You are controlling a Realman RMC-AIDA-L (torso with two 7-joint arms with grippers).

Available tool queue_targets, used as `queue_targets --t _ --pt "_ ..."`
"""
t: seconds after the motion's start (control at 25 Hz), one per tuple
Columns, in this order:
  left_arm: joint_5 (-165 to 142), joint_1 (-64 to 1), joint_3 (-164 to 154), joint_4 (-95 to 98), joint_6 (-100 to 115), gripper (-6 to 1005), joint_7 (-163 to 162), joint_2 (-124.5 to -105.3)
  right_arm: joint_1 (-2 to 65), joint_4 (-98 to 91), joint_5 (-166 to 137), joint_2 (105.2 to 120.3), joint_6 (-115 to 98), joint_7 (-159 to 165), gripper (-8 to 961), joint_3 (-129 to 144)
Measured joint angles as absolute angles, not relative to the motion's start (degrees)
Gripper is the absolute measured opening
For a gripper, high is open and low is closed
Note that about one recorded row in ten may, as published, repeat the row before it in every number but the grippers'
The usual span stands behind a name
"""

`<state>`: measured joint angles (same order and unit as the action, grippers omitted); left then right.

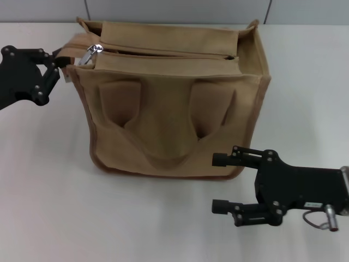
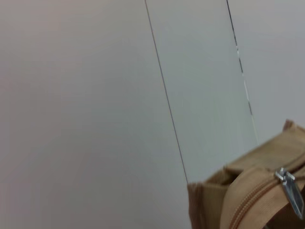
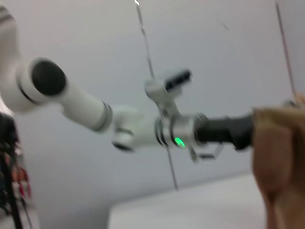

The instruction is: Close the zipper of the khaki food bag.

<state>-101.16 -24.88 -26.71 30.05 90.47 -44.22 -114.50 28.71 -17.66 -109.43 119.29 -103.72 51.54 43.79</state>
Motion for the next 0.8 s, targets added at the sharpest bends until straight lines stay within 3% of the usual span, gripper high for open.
queue_targets --t 0.36,0.6,0.8 --pt "-94.15 -23.06 -26.77 30.23 95.28 16 -41.30 -116.47 30.91 -17.52 -108.63 119.19 -116.41 56.93 817 37.93" --pt "-92.67 -23.00 -26.66 30.31 96.53 17 -39.25 -118.21 39.11 -14.75 -108.56 119.41 -117.26 70.97 817 31.12" --pt "-91.22 -23.56 -26.63 29.86 97.90 17 -39.01 -118.34 44.96 -13.56 -108.47 119.61 -113.45 76.16 817 30.89"
